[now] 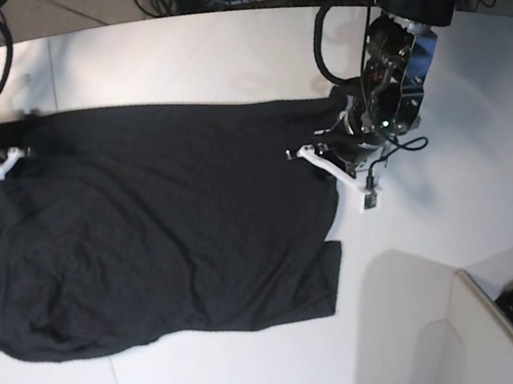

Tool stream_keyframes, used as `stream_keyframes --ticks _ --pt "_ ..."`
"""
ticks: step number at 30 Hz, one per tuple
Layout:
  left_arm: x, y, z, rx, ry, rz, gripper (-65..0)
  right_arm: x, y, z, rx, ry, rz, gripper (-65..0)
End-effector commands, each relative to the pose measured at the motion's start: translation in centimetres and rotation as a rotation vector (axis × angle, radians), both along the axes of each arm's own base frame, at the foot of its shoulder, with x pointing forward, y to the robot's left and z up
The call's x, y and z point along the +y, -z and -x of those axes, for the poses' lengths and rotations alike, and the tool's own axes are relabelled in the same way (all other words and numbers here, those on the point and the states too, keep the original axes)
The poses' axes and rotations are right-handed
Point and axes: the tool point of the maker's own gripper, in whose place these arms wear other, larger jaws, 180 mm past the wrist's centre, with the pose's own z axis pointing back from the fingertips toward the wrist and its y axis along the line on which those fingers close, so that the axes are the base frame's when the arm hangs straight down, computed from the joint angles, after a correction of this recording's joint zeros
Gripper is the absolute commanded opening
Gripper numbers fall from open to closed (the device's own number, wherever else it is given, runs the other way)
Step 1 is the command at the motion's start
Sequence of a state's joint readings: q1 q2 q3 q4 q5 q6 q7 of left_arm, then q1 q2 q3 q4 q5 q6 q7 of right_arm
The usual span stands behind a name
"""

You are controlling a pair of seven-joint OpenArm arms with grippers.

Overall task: Layout the t-shirt on the table in an organized manner, then fold the t-shirt properly
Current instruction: 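Release and regrasp the shirt's edge with both grippers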

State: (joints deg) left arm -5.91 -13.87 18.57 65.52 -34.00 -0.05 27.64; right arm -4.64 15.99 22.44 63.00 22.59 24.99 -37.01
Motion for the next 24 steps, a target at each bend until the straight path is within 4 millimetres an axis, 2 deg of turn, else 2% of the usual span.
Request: stream_keyframes --ticks 1,3,9,12,15,18,21,24 --pt "-0.9 -1.2 -1.4 -0.046 0.019 0.011 -65.0 -1.2 0.2 -0.3 0.018 0.008 0.025 -65.0" --pt "-1.6 -1.3 -2.3 -0.058 0.03 -0.002 -65.0 -2.2 0.6 -0.4 0.029 0.03 0.025 -65.0" --pt "-1.2 -1.8 -3.3 -0.074 0.031 -0.021 -65.0 -4.4 -0.1 -0.5 0.033 0.028 0.067 -65.0" --pt "0.2 -2.9 -3.5 -0.106 0.038 -0.043 -65.0 -4.9 -0.5 -0.5 0.027 0.02 0.084 -65.0" --pt "0.5 -4.0 -2.5 -0.138 0.065 -0.05 -65.0 -4.5 -1.7 -0.8 -0.013 -0.014 0.11 -65.0" --pt "-0.9 -5.1 -1.0 -0.163 0.097 -0.023 -65.0 -2.7 -3.7 -1.6 -0.091 -0.065 0.129 -65.0" --pt "-2.0 -4.3 1.5 -0.135 0.116 0.0 -65.0 -1.7 -5.0 -2.2 -0.14 -0.088 0.136 -65.0" --pt "-2.2 -2.8 4.2 -0.082 0.122 0.003 -65.0 0.4 -4.2 -1.9 -0.112 -0.137 0.113 -65.0"
